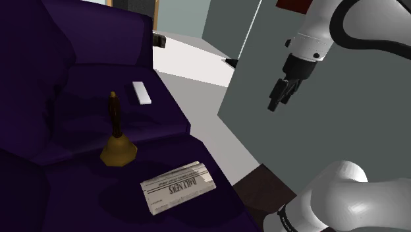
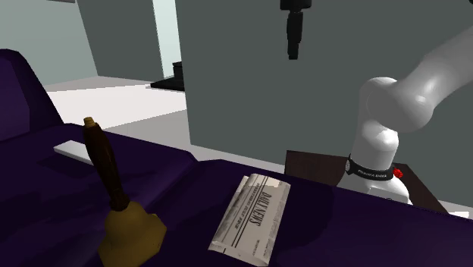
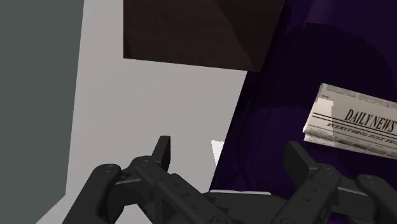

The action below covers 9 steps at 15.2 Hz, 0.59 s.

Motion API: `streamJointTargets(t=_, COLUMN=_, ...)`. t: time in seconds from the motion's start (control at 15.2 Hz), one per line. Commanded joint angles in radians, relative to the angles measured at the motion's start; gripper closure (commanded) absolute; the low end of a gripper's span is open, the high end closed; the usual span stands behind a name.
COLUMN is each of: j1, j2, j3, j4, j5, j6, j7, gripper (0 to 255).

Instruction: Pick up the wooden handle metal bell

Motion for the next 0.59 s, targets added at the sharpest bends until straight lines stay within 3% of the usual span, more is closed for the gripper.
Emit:
streamJointTargets(t=0.0, j1=0.0, j2=0.0, j3=0.0, j4=0.0, j5=0.0, j6=0.0, j7=0.0, gripper=0)
streamJointTargets(t=0.53, j1=-0.018, j2=0.245, j3=0.166, j4=0.137, j5=0.185, j6=-0.041, j7=0.332, gripper=0)
